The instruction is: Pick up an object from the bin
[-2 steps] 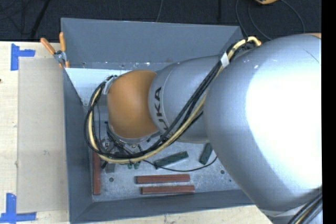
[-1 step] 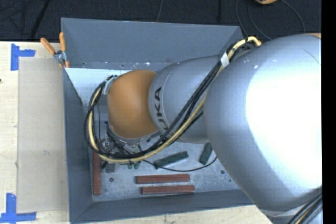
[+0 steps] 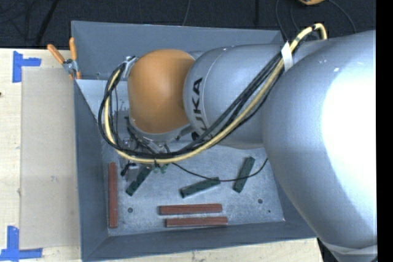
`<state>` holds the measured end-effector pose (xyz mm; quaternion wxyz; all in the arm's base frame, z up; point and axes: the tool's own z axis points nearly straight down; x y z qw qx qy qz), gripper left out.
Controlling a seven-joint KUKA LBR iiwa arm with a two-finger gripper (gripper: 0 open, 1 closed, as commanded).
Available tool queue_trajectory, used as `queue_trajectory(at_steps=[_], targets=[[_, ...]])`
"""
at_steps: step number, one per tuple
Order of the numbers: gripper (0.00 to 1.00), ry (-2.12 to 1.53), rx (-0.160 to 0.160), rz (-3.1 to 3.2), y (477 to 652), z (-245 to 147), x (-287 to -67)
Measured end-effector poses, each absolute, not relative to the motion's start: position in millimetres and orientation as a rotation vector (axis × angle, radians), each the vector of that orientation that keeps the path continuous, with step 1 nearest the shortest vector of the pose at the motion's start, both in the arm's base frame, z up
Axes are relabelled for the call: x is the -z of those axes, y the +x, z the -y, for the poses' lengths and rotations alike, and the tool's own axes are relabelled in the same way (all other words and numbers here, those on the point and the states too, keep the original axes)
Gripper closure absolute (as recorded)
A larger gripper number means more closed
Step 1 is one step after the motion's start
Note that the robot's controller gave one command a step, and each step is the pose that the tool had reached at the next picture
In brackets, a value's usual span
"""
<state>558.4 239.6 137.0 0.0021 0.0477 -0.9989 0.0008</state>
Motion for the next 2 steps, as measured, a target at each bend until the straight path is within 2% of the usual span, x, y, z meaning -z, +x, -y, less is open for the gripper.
queue_trajectory(at_steps=[1, 2], targets=[[1.00, 0.121, 0.002, 3.143, 590.5, -233.5, -190.6], [1.00, 0.204, 0.001, 3.139, 612.1, -210.0, -148.3]])
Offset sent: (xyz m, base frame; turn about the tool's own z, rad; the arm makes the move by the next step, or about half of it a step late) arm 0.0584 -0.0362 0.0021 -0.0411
